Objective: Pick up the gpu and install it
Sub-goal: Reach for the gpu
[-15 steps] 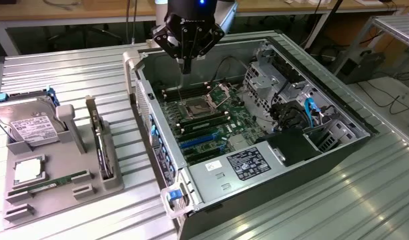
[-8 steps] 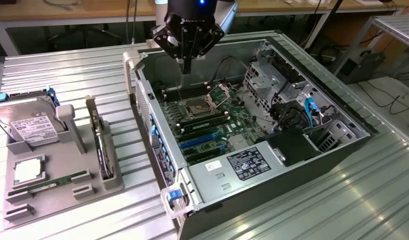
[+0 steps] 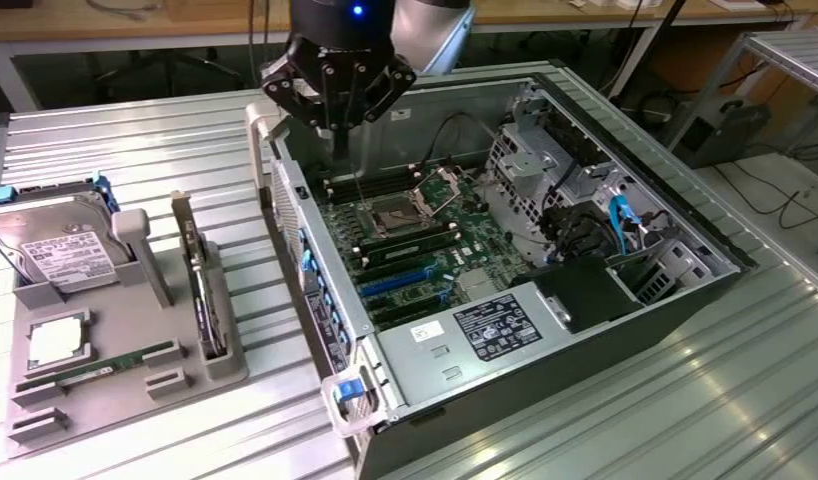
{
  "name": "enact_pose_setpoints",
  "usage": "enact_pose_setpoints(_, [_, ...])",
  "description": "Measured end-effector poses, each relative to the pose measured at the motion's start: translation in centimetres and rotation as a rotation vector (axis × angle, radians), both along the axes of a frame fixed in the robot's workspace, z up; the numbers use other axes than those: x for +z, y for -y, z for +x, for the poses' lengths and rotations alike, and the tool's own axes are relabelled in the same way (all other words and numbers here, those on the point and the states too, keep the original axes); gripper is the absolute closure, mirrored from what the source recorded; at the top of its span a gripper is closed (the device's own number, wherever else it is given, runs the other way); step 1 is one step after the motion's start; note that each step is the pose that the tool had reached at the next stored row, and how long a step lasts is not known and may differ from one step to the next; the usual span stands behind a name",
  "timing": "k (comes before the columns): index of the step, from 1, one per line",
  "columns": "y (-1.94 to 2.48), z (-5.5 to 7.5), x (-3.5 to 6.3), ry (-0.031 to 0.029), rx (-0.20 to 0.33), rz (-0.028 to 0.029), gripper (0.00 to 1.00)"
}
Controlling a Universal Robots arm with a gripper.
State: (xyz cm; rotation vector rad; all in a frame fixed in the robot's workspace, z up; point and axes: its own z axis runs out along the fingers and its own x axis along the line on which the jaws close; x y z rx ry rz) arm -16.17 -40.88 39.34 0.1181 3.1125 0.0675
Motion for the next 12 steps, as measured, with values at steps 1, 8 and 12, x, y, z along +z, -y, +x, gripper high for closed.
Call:
enact_pose_setpoints(1, [0.17,-0.6,-0.01,0.0001,0.0,0.0002,0.89])
enact_pose_setpoints(8, [0.82,-4.9,-0.01,0.0001,0.0,0.0001,0.89])
enact_pose_setpoints(12, [0.95,-7.1,-0.04,0.0001,0.0,-0.0001,0.89])
